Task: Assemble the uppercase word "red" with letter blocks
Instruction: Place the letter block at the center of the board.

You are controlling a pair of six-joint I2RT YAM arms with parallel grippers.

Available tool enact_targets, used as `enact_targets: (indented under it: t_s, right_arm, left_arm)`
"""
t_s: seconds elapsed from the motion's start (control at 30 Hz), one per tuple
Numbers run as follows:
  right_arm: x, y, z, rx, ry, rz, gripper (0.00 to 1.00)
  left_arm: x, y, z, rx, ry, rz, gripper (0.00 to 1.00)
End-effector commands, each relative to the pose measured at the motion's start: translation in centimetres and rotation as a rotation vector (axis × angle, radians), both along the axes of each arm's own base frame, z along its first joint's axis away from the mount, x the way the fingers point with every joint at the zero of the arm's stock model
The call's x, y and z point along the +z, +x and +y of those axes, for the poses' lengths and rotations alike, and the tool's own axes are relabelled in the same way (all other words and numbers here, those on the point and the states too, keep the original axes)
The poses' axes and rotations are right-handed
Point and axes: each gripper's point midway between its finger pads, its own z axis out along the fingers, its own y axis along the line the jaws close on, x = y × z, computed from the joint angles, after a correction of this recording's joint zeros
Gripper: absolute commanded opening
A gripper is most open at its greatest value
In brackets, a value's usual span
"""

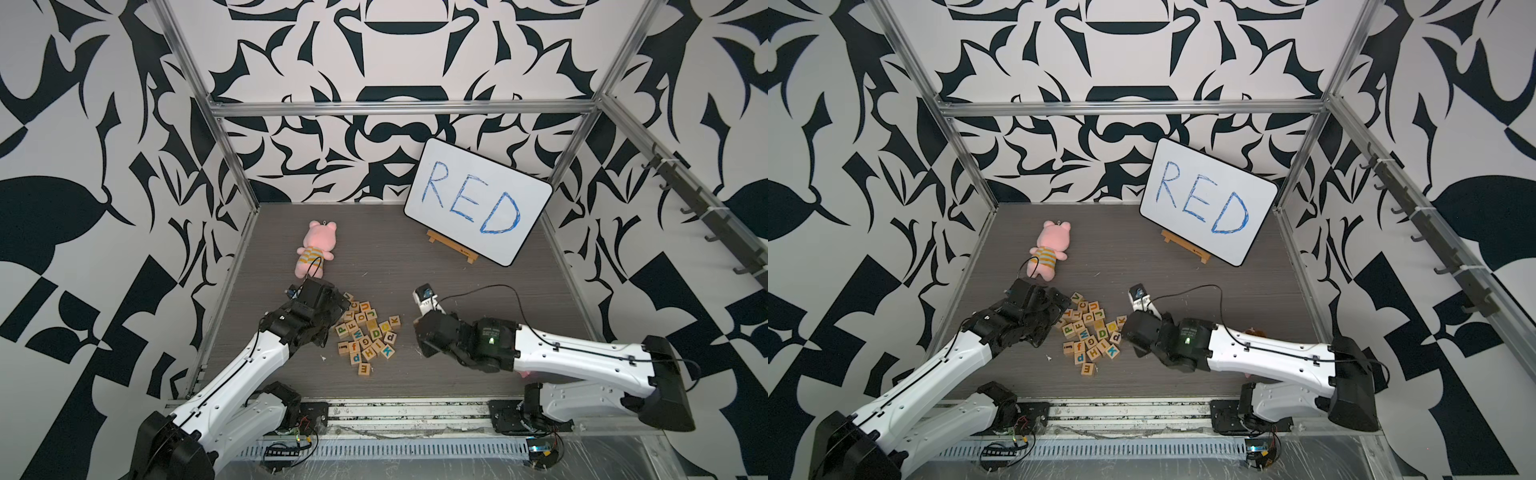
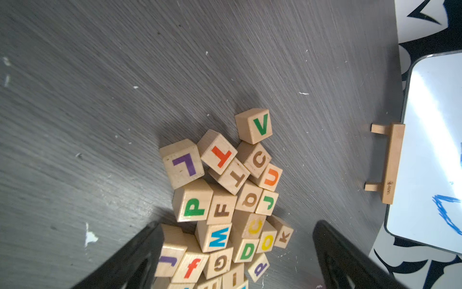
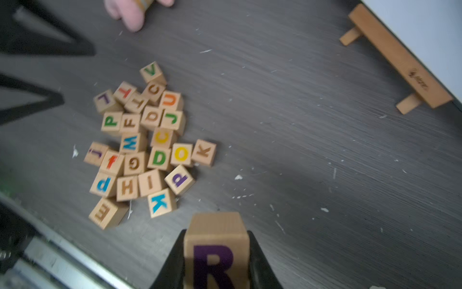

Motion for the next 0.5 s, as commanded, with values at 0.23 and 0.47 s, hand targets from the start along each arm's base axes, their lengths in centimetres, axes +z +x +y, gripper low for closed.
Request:
enact_targets:
  t_s: [0.23,0.47]
  right_arm:
    - [1.6,10.1,-3.1,-0.338,0.12,0.016,0.0]
    - [-1.4,13.5,-0.2,-0.404,0.081,0.055,0.0]
  left_arm:
    - [-0.2,0.4,0.7,0.058,0.007,-0.027,0.97]
    - [-0.4,0.9,1.1,0.074,0.041,-0.028,0.97]
